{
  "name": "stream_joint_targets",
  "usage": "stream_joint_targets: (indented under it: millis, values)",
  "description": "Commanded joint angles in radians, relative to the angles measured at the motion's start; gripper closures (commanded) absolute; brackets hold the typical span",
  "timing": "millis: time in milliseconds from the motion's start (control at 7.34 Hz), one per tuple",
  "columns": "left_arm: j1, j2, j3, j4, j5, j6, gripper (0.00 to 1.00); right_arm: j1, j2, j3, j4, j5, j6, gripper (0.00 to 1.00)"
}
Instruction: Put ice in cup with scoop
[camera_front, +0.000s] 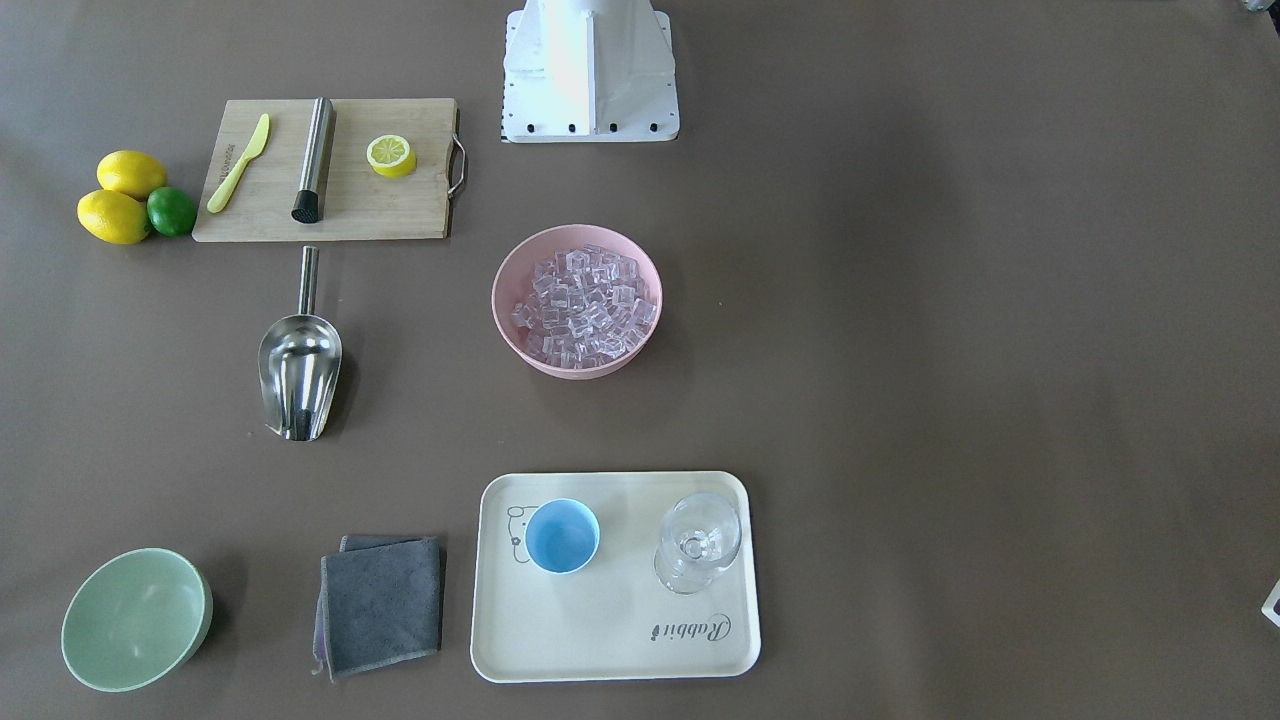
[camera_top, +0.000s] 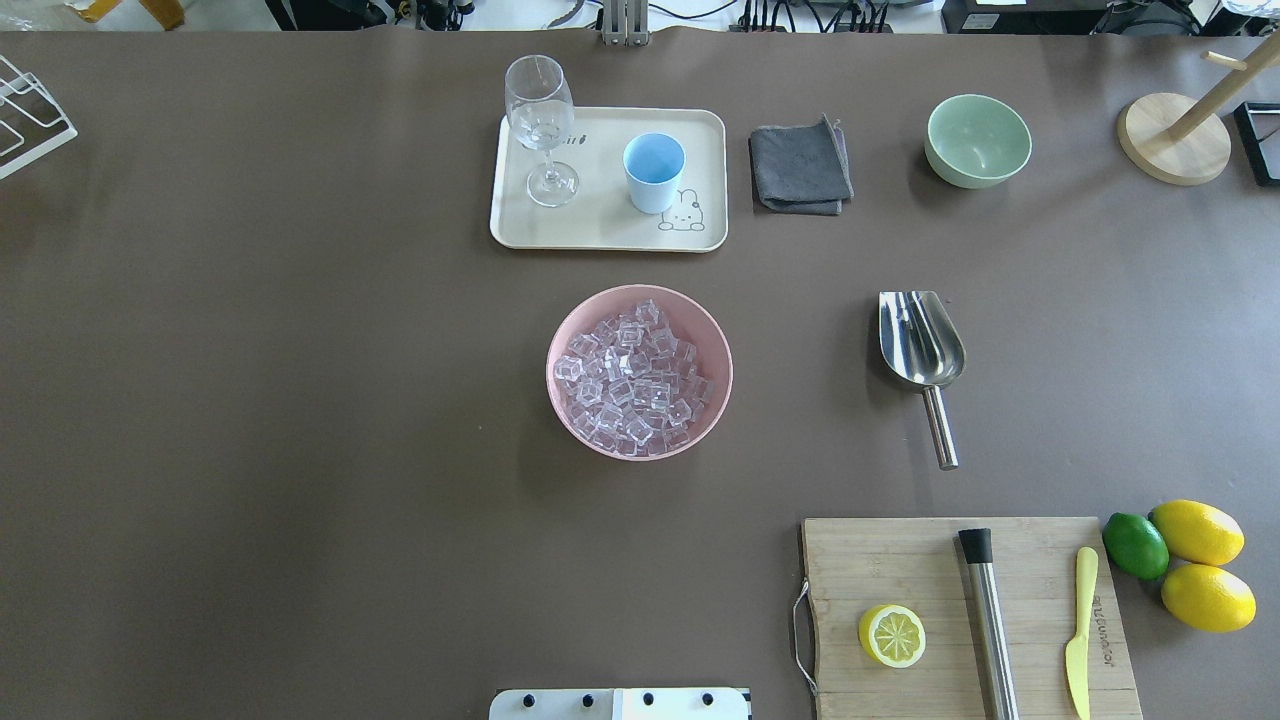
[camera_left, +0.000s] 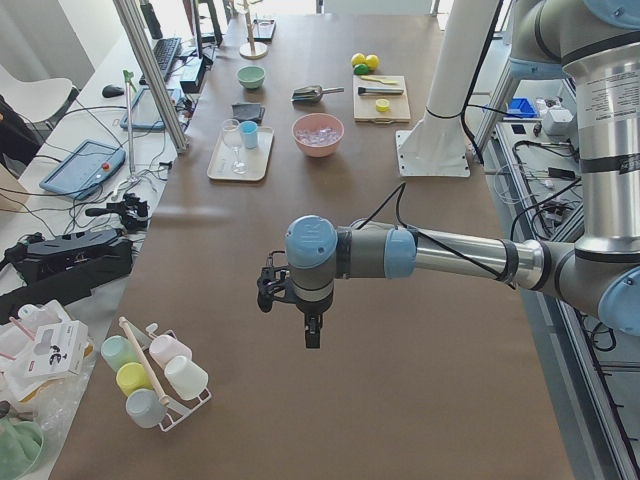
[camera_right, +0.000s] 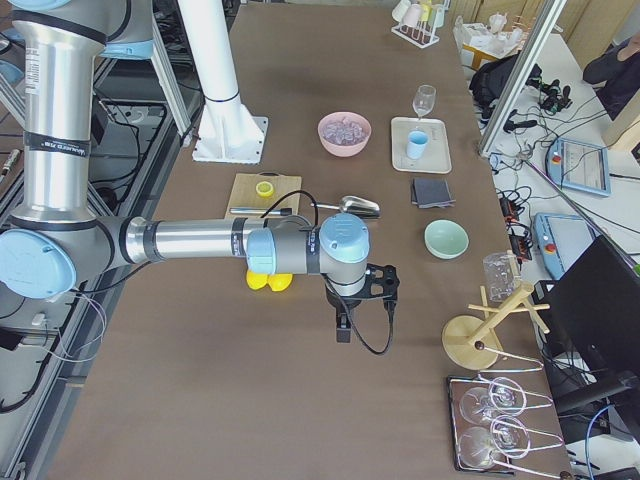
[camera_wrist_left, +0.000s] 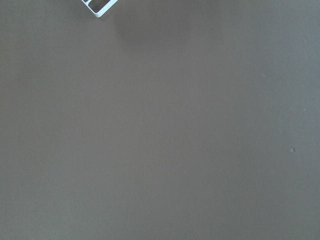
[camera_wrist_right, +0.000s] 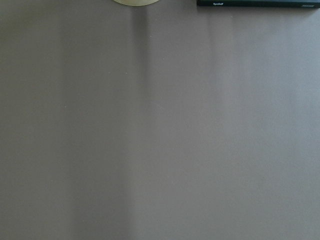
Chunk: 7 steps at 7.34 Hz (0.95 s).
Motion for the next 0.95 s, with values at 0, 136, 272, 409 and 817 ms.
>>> stream_joint_targets:
  millis: [0, 136, 272, 409, 817]
  values:
    - [0.008, -0.024, -0.004, 0.026, 0.006, 0.000, 0.02, -0.001, -0.008, 0.000, 0.002, 0.000, -0.014, 0.00]
    - [0.007, -0.023, -0.007, 0.026, 0.006, 0.000, 0.02, -0.001, -0.006, 0.001, 0.000, -0.002, -0.012, 0.00]
    - [0.002, -0.020, -0.029, 0.027, 0.005, 0.001, 0.02, -0.001, -0.006, 0.000, 0.000, -0.002, -0.014, 0.00]
    - [0.004, -0.019, -0.037, 0.027, -0.003, 0.003, 0.02, -0.001, -0.006, -0.002, 0.000, -0.002, -0.014, 0.00]
    - [0.195, -0.019, -0.133, 0.020, -0.021, 0.004, 0.02, -0.001, 0.000, 0.004, 0.002, -0.005, -0.022, 0.00]
